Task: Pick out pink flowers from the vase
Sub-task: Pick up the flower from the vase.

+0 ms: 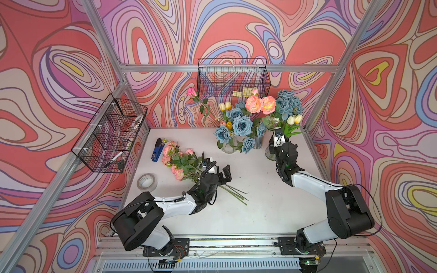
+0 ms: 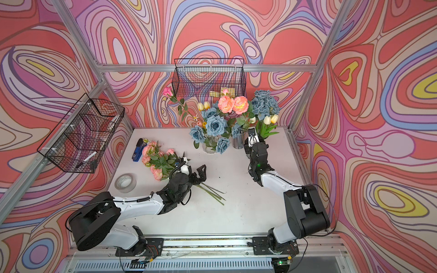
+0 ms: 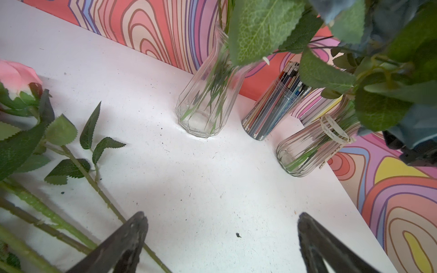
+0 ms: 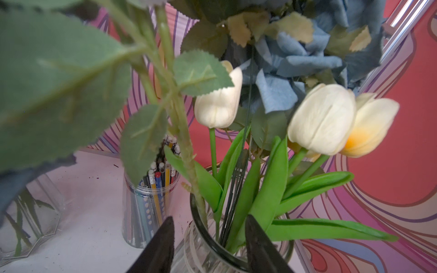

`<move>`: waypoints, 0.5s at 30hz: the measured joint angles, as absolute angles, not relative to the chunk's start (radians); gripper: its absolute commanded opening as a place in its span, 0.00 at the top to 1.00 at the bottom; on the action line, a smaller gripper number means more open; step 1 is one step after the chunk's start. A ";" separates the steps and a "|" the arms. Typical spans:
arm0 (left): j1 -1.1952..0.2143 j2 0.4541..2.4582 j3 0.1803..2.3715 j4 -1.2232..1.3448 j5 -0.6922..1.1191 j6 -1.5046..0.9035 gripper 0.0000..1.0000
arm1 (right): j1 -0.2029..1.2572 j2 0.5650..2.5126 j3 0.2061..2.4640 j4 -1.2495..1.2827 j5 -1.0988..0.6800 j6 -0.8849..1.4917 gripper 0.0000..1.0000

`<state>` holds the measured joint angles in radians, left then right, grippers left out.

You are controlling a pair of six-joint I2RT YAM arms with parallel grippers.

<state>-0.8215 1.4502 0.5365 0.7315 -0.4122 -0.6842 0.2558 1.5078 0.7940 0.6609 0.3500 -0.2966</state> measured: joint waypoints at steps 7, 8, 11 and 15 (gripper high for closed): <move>-0.822 1.450 0.536 0.754 -0.411 -0.677 0.00 | 0.241 1.528 0.820 0.667 0.306 -0.274 0.54; -0.822 1.450 0.535 0.756 -0.411 -0.676 0.00 | 0.239 1.533 0.826 0.667 0.297 -0.270 0.55; -0.822 1.447 0.511 0.768 -0.411 -0.672 0.00 | 0.236 1.550 0.846 0.666 0.282 -0.261 0.56; -0.822 1.447 0.487 0.767 -0.412 -0.665 0.00 | 0.235 1.581 0.879 0.665 0.261 -0.250 0.58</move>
